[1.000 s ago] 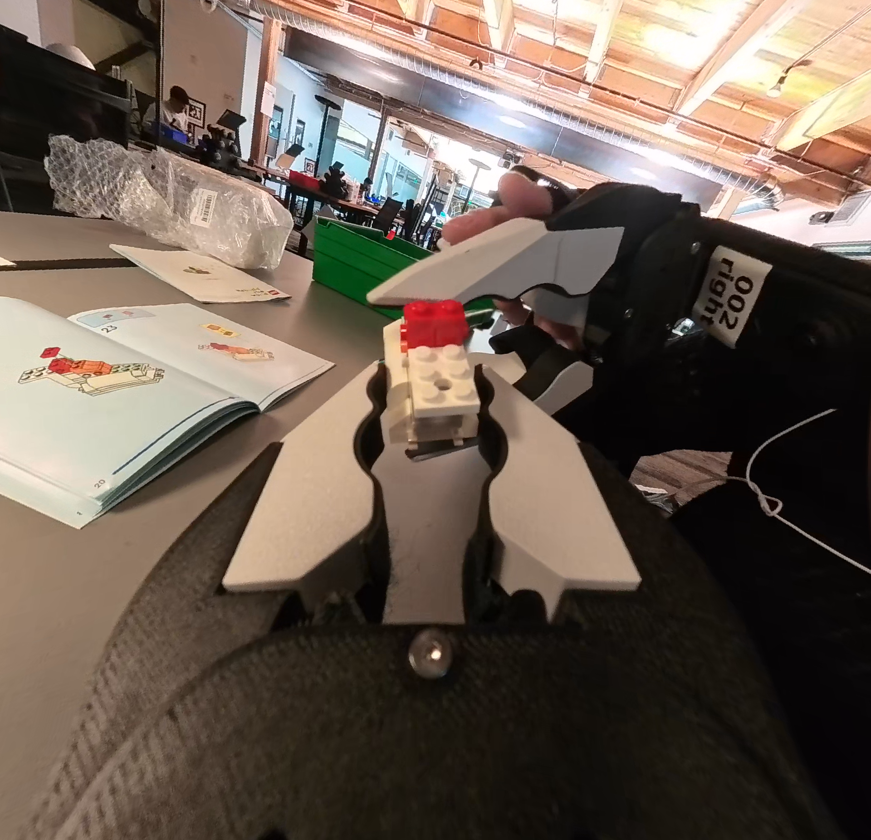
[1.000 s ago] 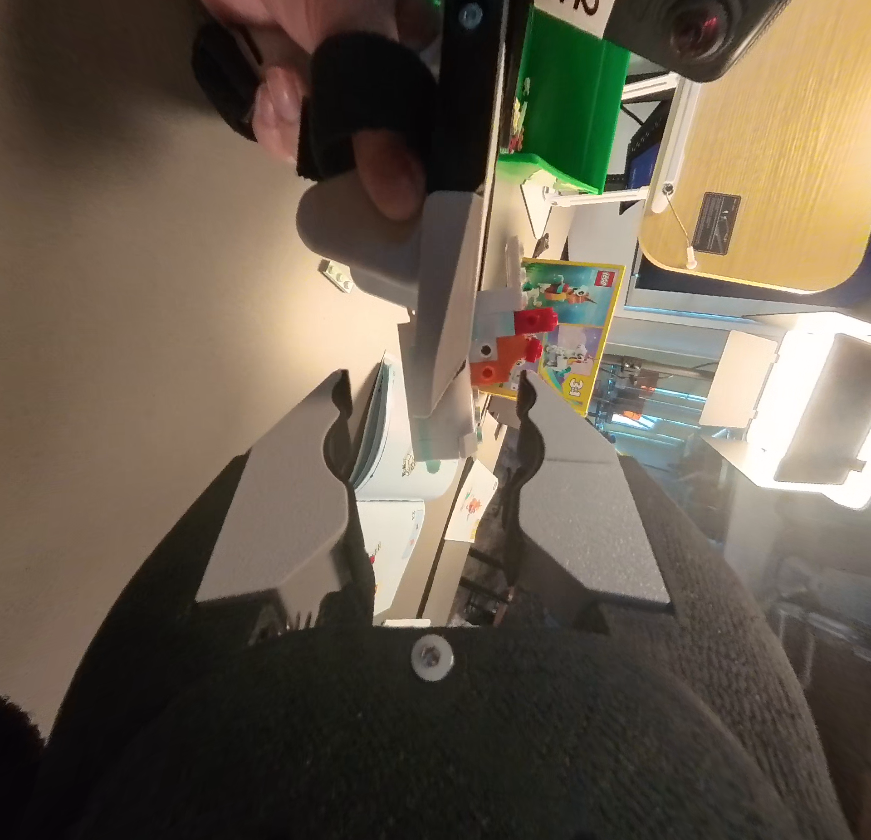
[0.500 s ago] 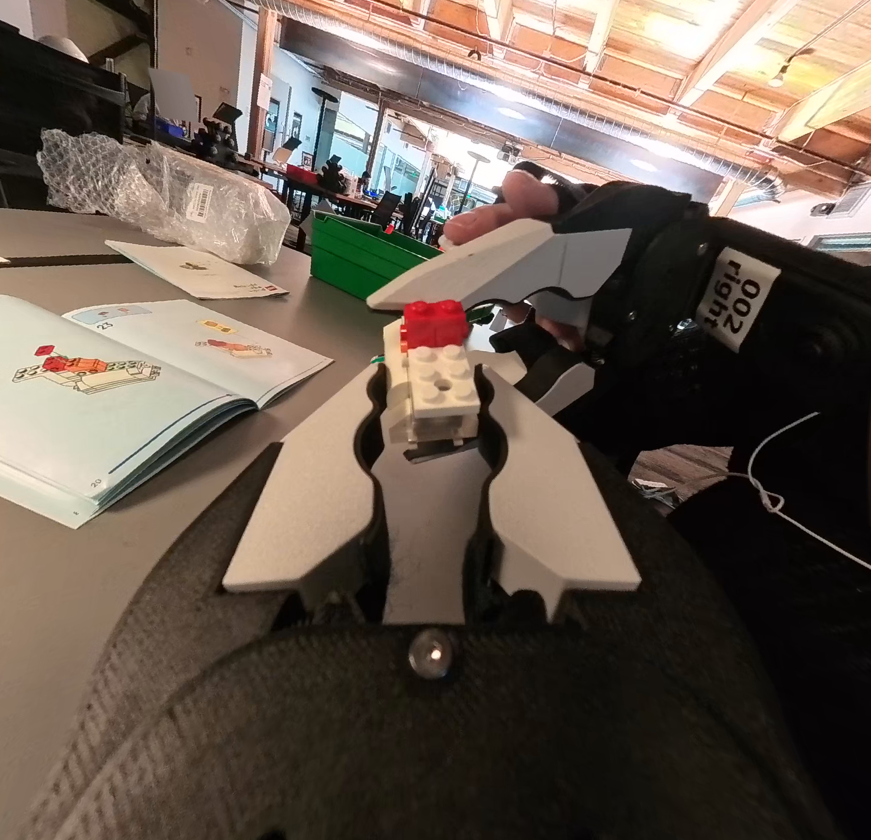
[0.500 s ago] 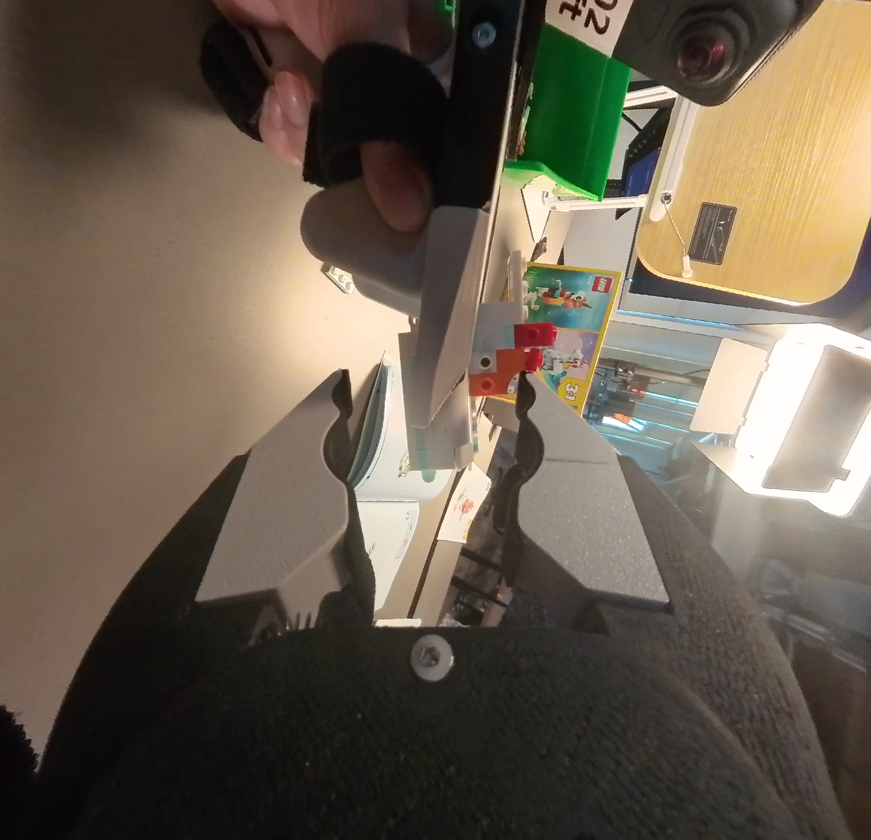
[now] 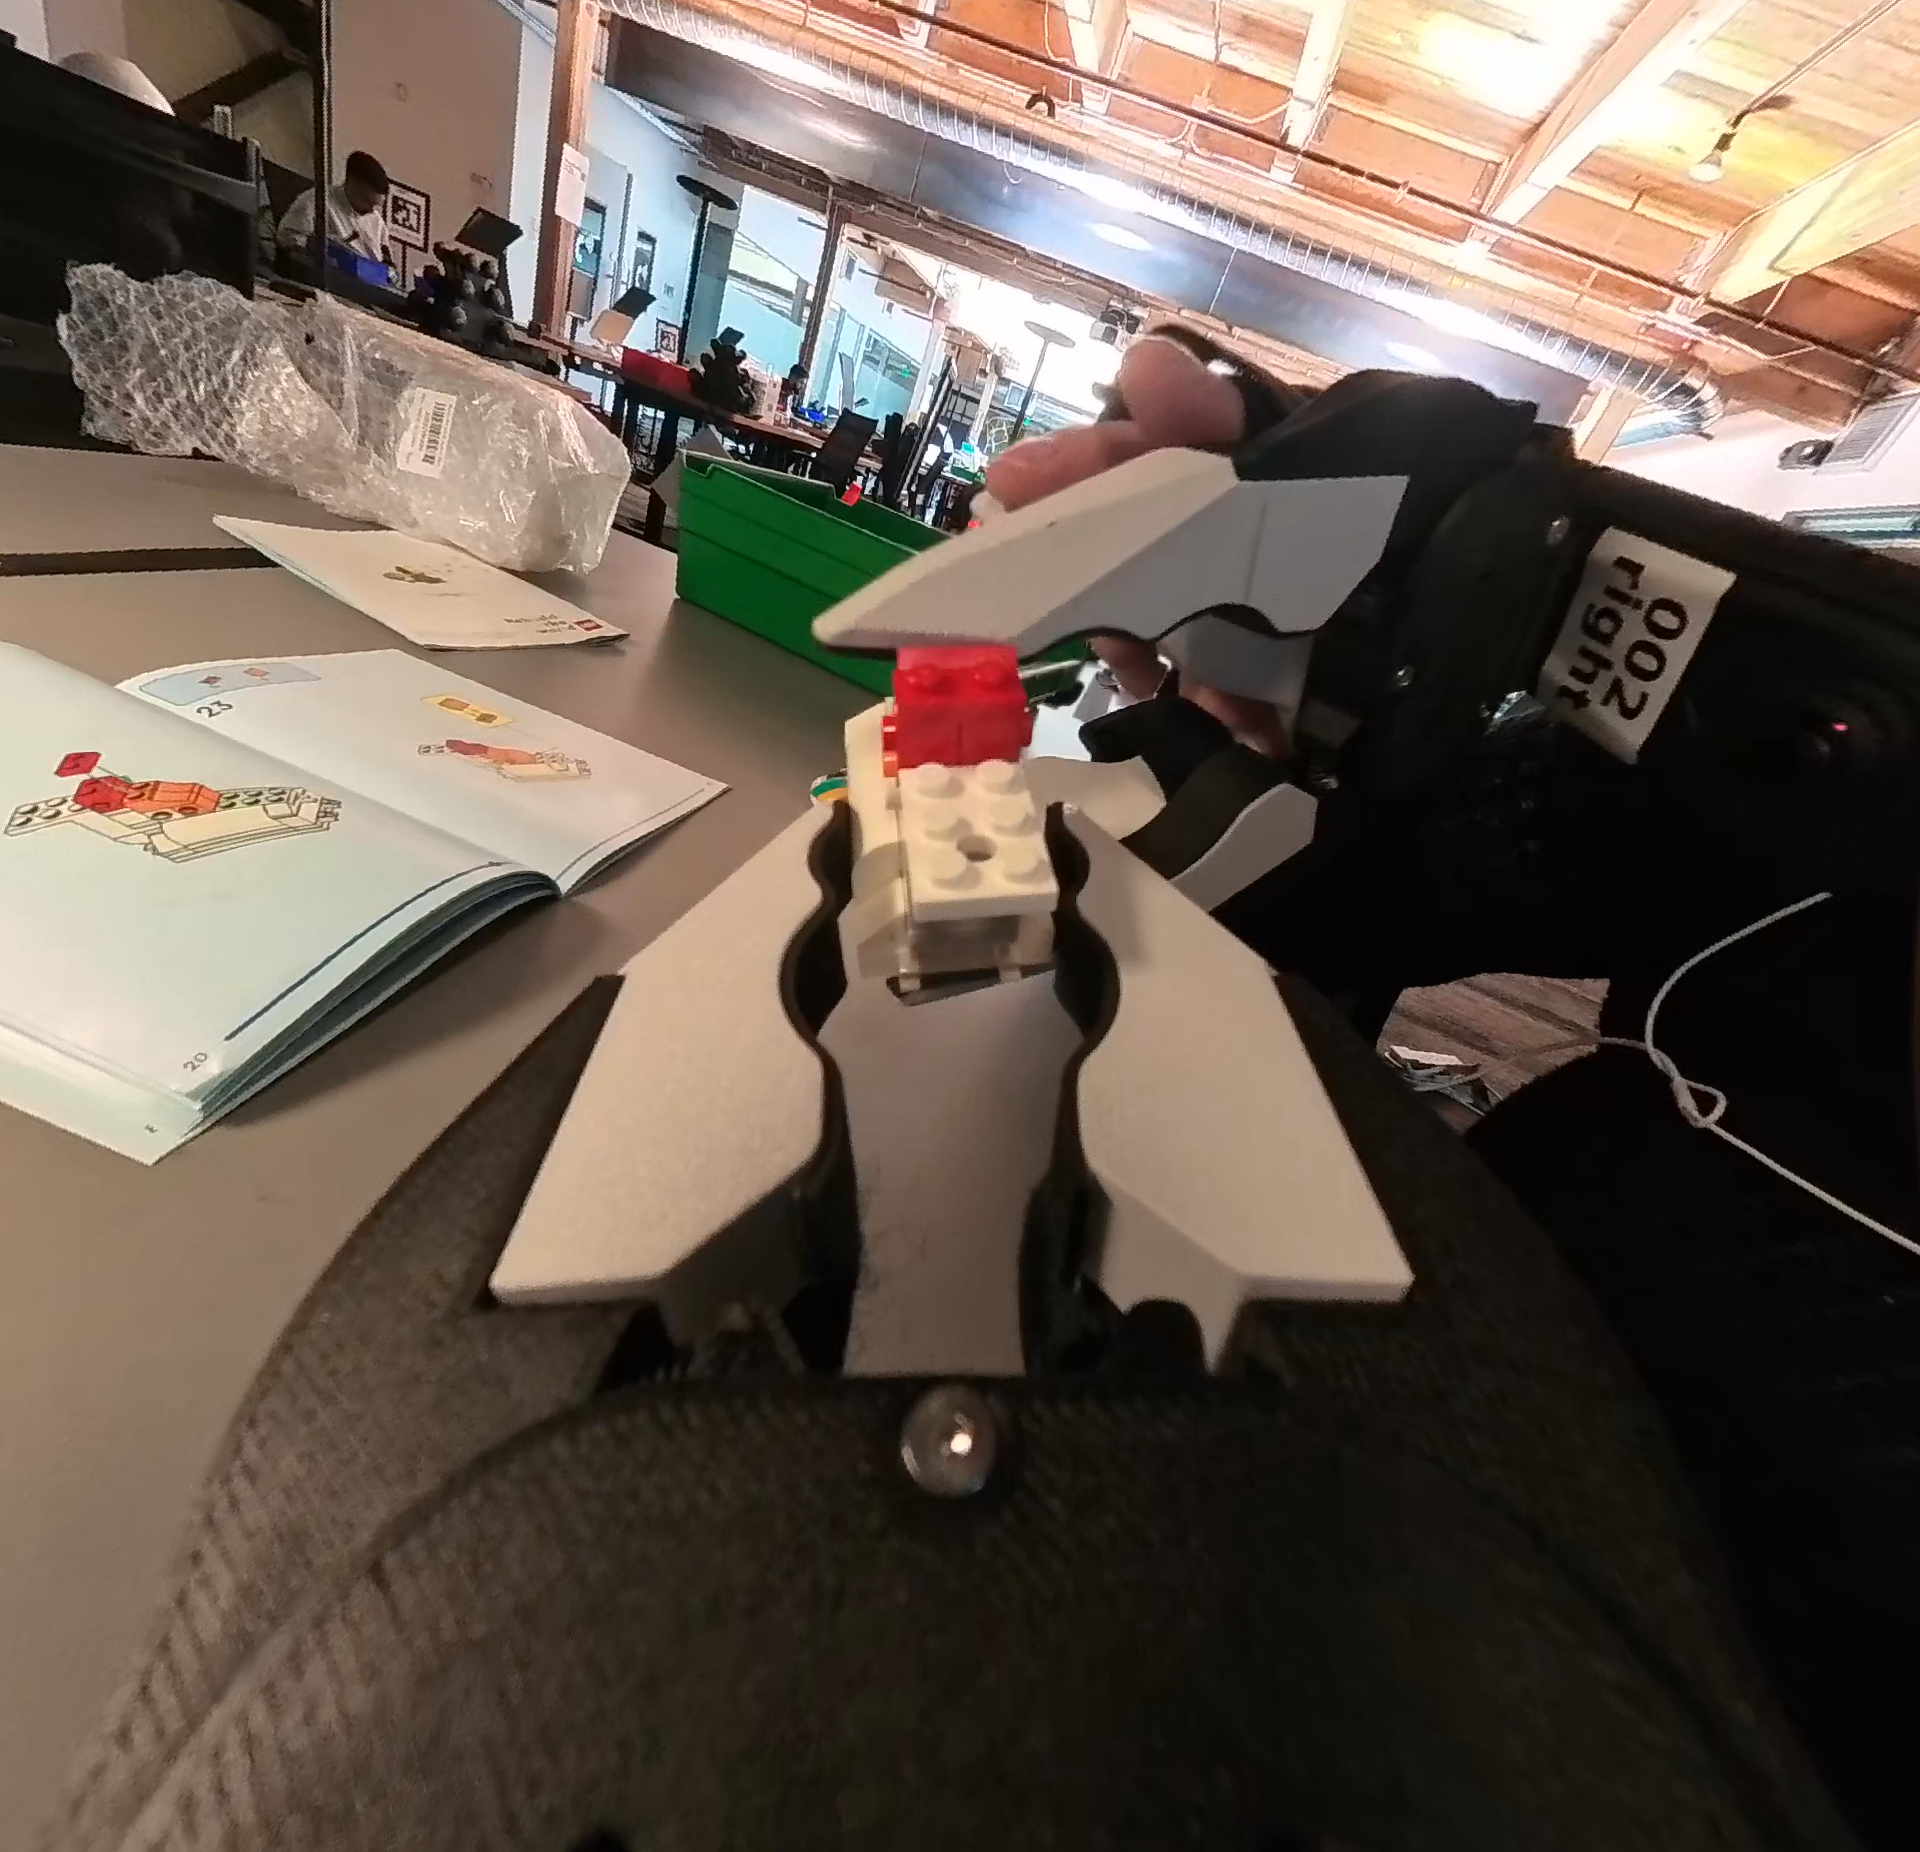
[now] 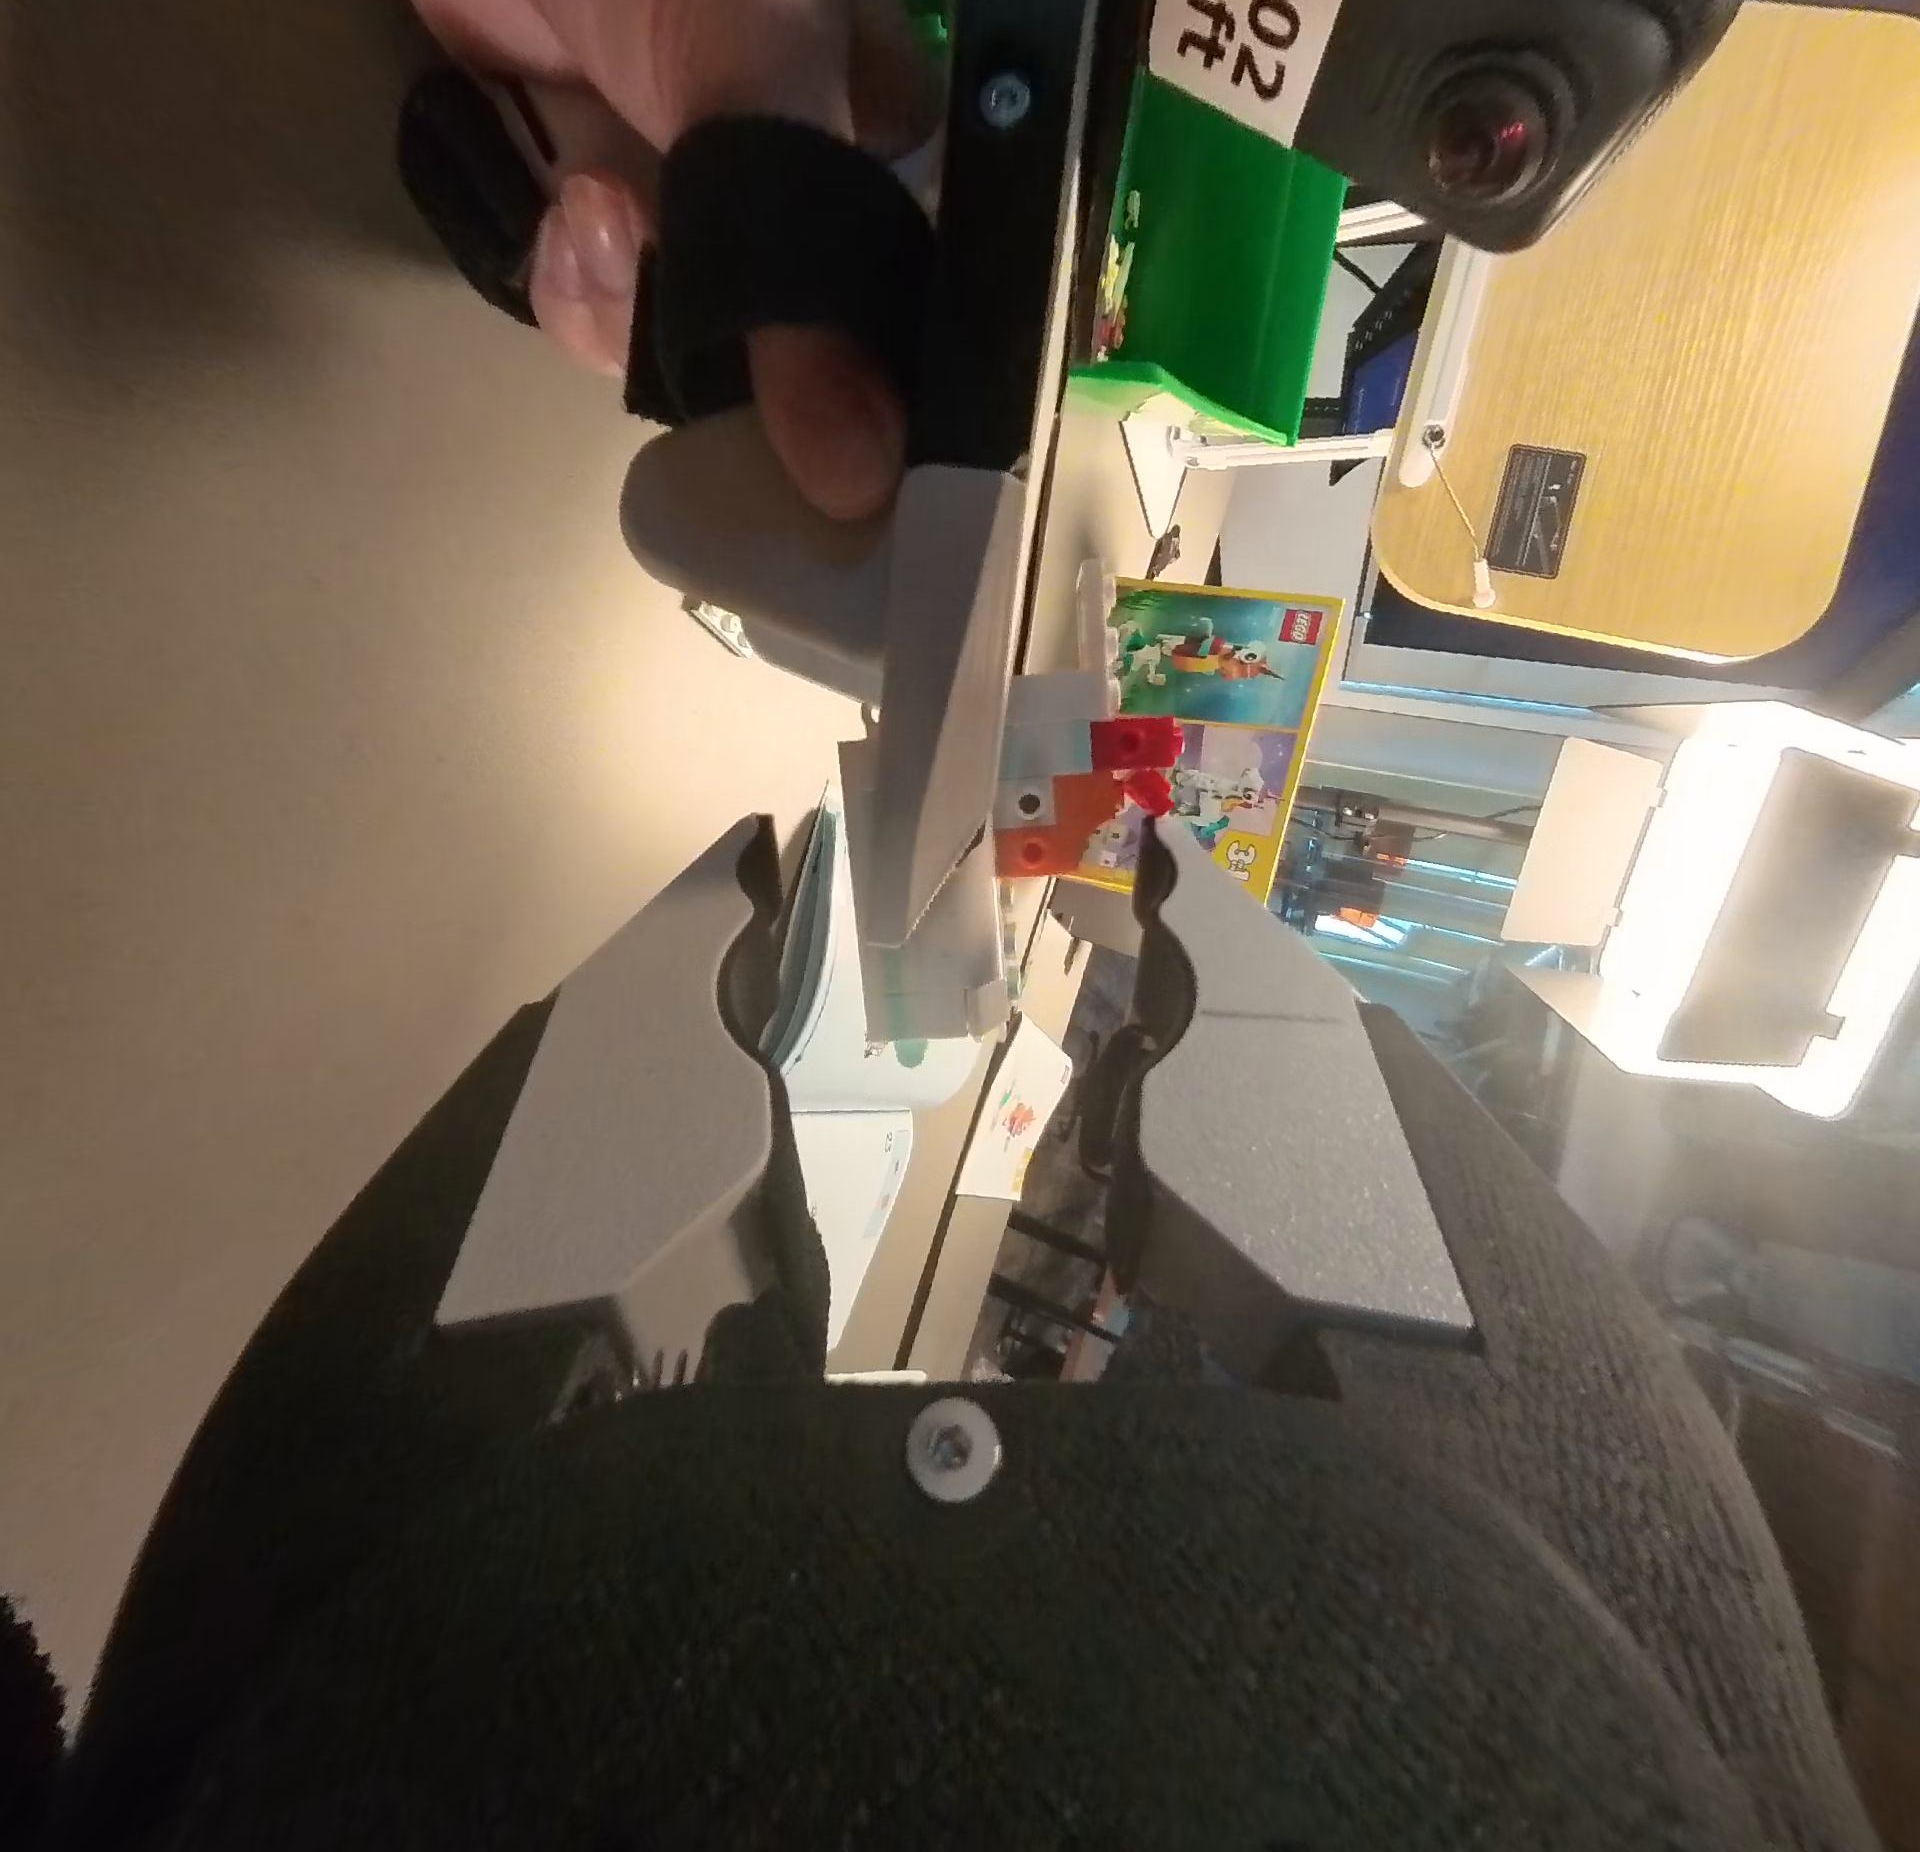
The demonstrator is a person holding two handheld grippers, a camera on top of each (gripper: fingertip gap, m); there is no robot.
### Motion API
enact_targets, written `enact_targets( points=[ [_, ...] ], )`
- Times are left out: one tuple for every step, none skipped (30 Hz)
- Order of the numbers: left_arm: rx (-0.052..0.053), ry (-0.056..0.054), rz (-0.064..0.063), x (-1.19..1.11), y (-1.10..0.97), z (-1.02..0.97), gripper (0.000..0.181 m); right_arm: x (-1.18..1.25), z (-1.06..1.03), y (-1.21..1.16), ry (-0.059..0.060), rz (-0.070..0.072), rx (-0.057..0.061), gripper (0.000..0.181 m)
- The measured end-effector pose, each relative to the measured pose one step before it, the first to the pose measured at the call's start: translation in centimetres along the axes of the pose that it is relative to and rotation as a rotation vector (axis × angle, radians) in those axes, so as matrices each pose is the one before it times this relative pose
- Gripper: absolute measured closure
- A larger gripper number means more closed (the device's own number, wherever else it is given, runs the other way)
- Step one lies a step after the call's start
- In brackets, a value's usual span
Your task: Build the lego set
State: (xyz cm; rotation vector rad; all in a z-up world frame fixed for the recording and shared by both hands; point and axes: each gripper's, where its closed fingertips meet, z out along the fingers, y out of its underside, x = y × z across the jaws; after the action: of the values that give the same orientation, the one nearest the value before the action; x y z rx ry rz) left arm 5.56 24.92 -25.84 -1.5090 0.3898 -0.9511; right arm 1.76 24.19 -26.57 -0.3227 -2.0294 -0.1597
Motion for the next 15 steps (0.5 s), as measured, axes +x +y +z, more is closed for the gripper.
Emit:
enact_targets(
  points=[
    [-0.0006, -0.0002, 0.0007, -0.006, 0.02, 0.003, 0.145, -0.063, 0.004, -0.018, -0.003, -0.0004, 0.0009, 0.113],
    [-0.0005, -0.0007, 0.0009, -0.003, 0.012, -0.003, 0.145, -0.034, 0.004, 0.01, -0.0017, -0.0006, -0.0016, 0.114],
    [0.0005, -0.0007, 0.0002, -0.013, -0.02, -0.017, 0.145, -0.014, -0.008, 0.039, -0.0013, -0.0017, -0.0021, 0.114],
    [0.0017, -0.0002, 0.0001, 0.002, -0.035, -0.015, 0.145, -0.012, -0.019, 0.006, -0.0001, -0.0016, 0.0002, 0.115],
    [0.0011, -0.0011, 0.0009, -0.016, -0.027, -0.019, 0.145, 0.002, -0.032, -0.025, -0.0004, -0.0013, 0.0019, 0.116],
    [0.0017, -0.0015, 0.0019, -0.005, -0.038, -0.02, 0.145, -0.022, -0.032, -0.027, -0.0018, -0.0007, 0.002, 0.118],
    [0.0009, 0.0, 0.0013, 0.014, -0.029, -0.019, 0.145, -0.005, -0.035, -0.03, -0.001, 0.0001, 0.0014, 0.118],
    [0.0004, -0.0001, 0.0008, 0.014, -0.021, -0.008, 0.145, 0.018, -0.018, -0.007, -0.0001, 0.0004, 0.0006, 0.118],
    [0.0004, -0.0001, 0.0008, 0.007, -0.001, 0.004, 0.145, 0.007, -0.018, 0.017, -0.0004, 0.0003, -0.0004, 0.118],
    [-0.0003, 0.0005, 0.0006, 0.02, 0.0, -0.001, 0.145, -0.003, 0.002, 0.04, -0.0006, 0.0002, -0.0017, 0.119],
    [0.0015, 0.0014, 0.0011, 0.026, -0.017, -0.003, 0.145, 0.008, 0.009, 0.053, -0.0005, -0.0003, -0.0021, 0.119],
    [0.0015, 0.0019, 0.0014, 0.045, -0.034, -0.008, 0.145, -0.011, -0.002, 0.056, -0.0008, -0.0006, -0.002, 0.119],
    [0.0006, 0.0005, 0.0016, 0.025, -0.022, -0.014, 0.145, -0.014, 0.001, 0.041, -0.0017, -0.0003, -0.0018, 0.119],
    [0.0007, -0.0001, 0.0013, 0.01, -0.025, -0.006, 0.145, -0.036, -0.003, 0.007, -0.0026, -0.0001, -0.0005, 0.119],
    [0.0005, 0.0006, 0.001, 0.019, -0.013, -0.009, 0.145, -0.029, -0.001, -0.022, -0.0025, -0.0002, 0.0017, 0.12]
  ],
)
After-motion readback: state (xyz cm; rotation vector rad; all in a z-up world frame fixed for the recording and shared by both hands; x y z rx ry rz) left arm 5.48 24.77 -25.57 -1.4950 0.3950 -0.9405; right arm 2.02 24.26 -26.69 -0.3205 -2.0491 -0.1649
